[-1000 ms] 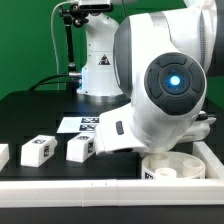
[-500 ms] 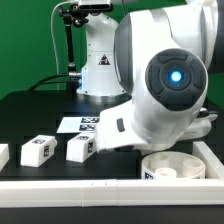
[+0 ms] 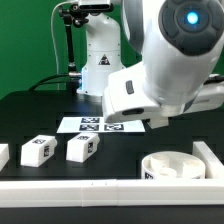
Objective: Assemble stool
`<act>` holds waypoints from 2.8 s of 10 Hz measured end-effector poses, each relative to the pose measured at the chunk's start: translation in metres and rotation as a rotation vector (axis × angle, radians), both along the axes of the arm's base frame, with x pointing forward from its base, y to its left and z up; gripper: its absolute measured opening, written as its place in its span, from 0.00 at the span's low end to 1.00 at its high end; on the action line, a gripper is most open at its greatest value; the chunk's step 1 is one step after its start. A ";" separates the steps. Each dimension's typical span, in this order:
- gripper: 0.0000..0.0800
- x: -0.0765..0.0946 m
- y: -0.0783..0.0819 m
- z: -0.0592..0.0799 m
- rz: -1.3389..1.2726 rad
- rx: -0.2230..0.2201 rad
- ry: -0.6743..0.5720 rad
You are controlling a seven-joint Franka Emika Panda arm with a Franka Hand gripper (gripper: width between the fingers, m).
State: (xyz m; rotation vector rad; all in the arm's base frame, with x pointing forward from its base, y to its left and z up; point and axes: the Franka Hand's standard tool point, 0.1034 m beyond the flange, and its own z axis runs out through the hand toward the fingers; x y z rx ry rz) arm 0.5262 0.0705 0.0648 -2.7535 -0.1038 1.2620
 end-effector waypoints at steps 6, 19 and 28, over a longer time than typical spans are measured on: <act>0.41 0.040 0.003 0.029 -0.026 -0.005 -0.329; 0.41 0.082 0.003 0.046 -0.143 -0.009 -1.180; 0.41 0.101 0.015 0.047 -0.150 0.019 -1.402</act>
Offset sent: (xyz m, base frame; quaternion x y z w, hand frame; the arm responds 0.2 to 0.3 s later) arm 0.0146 0.0034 0.0300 -0.0082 0.1740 -0.0096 0.9847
